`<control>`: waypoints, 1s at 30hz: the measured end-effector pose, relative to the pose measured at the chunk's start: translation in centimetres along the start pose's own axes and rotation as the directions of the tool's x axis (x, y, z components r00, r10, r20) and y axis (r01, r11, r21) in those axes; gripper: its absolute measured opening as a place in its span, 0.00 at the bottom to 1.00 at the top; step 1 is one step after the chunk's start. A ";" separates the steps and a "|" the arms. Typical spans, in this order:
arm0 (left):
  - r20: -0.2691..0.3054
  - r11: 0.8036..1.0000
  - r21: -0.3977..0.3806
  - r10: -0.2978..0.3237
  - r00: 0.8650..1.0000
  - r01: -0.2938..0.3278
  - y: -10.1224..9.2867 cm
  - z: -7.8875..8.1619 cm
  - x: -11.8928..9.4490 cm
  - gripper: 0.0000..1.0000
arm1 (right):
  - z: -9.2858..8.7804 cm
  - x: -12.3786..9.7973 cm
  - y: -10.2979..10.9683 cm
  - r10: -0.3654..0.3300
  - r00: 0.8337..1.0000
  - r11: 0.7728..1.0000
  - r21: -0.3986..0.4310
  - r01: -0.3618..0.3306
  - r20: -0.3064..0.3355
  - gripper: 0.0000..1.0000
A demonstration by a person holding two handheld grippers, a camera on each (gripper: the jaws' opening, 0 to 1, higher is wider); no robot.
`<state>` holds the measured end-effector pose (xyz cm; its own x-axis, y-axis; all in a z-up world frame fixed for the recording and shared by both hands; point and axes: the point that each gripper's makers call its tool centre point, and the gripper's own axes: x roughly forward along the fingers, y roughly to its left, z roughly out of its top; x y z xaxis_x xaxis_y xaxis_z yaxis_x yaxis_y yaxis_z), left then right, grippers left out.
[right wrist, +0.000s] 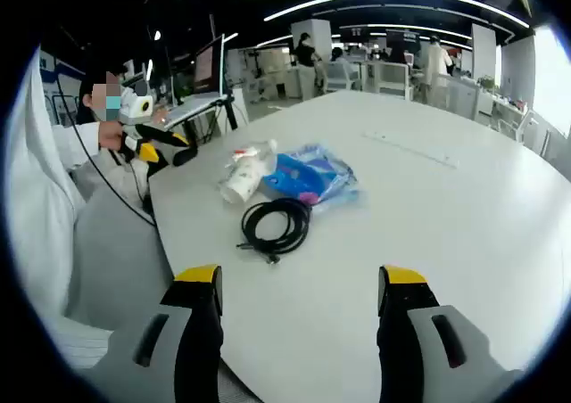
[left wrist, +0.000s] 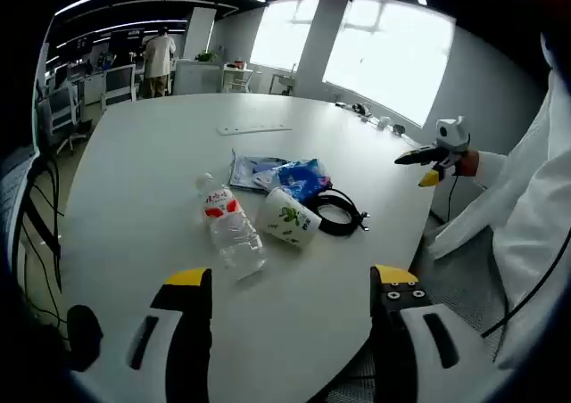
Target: Arrange the tabletop items into an orderly group along one side of the table until the central work area is clear of visible clutter.
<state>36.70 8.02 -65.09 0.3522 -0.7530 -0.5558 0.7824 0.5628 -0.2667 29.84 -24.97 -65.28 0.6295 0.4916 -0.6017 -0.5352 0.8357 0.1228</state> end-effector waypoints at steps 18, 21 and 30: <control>0.003 1.000 -0.003 -0.002 1.000 0.002 -0.1 -0.1 0.1 0.73 | -0.3 0.2 0.1 0.002 1.000 1.000 0.007 -0.002 -0.001 0.69; 0.003 1.000 -0.003 -0.002 1.000 0.002 -0.1 -0.1 0.1 0.73 | -0.2 0.2 0.1 0.003 1.000 1.000 0.008 -0.003 0.001 0.69; 0.003 1.000 -0.004 -0.001 1.000 0.001 -0.1 -0.1 0.1 0.72 | -0.1 0.3 0.0 0.004 1.000 1.000 0.004 -0.004 0.001 0.69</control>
<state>36.60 7.97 -65.21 0.3527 -0.7549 -0.5530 0.7806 0.5632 -0.2711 29.92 -24.88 -65.55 0.6276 0.4953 -0.6006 -0.5356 0.8346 0.1287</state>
